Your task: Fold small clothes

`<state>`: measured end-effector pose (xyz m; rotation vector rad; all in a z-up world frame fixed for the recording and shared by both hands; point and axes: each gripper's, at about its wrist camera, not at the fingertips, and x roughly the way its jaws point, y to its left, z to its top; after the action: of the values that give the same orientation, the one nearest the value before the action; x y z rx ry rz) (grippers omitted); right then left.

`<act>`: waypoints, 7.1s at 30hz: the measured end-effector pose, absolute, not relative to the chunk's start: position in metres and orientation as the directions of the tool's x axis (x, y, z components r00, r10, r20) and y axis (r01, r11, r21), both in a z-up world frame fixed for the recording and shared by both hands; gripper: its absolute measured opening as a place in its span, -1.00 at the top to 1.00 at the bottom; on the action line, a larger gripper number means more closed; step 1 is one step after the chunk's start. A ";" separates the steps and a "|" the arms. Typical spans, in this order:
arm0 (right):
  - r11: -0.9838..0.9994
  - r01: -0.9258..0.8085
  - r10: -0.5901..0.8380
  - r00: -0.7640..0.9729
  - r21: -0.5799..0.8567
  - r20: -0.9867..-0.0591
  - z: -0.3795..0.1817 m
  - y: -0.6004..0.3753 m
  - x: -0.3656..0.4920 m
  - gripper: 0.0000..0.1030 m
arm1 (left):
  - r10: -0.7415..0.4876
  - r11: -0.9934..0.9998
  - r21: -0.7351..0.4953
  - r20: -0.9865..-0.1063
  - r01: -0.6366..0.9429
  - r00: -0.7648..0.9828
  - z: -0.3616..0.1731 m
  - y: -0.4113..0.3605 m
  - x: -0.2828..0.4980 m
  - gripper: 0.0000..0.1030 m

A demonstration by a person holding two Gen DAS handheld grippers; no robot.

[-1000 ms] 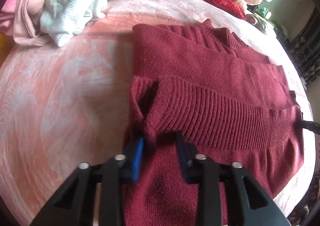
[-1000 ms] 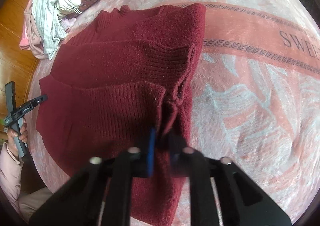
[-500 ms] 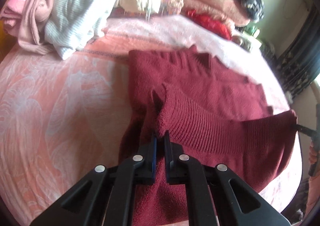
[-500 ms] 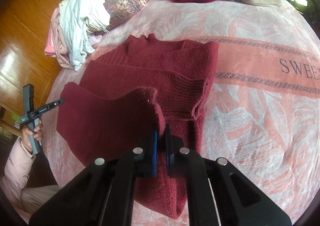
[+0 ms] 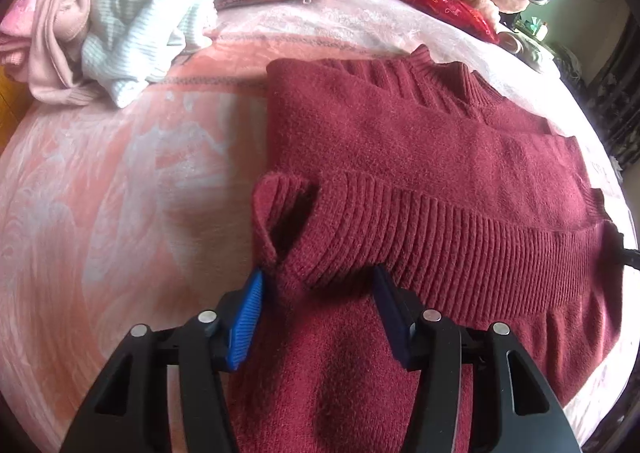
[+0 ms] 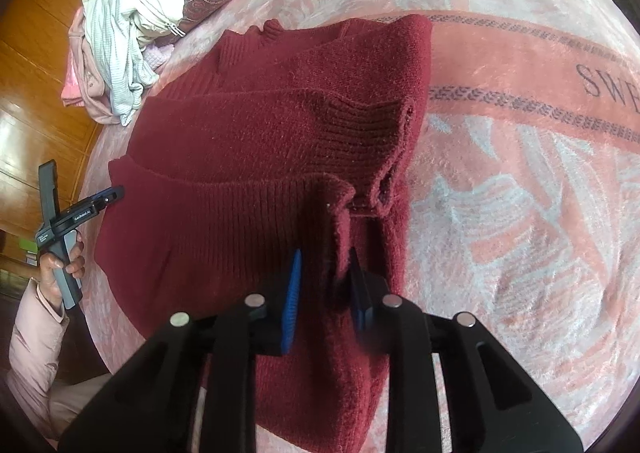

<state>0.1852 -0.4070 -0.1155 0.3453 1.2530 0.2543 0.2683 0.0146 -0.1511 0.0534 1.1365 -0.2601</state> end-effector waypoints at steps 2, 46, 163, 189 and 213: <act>0.919 -0.025 0.384 0.287 0.394 -0.878 -0.116 -0.401 0.184 0.88 | -0.202 0.965 -0.113 -0.898 0.238 0.391 -0.150 0.015 0.266 0.33; 0.972 0.178 0.076 0.378 0.153 -0.923 -0.128 -0.430 0.374 0.62 | -0.089 0.992 -0.034 -0.861 0.119 0.500 -0.150 -0.027 0.420 0.65; 0.946 0.278 0.087 0.282 0.168 -0.955 -0.141 -0.454 0.170 0.82 | -0.122 0.988 -0.073 -0.914 0.137 0.387 -0.147 -0.026 0.233 -0.38; 0.914 0.280 0.229 0.241 0.294 -0.943 -0.100 -0.444 0.031 0.01 | -0.175 0.974 -0.098 -0.898 0.205 0.403 -0.117 -0.030 0.141 -0.43; 0.892 0.307 0.288 0.178 0.331 -0.941 -0.148 -0.438 0.047 0.51 | -0.132 0.964 -0.032 -0.917 0.263 0.377 -0.152 -0.031 0.142 -0.67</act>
<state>0.0469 -0.4382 -0.1481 0.5105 1.4108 -0.0139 0.1417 -0.0315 -0.1522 0.1266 1.1583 -0.2534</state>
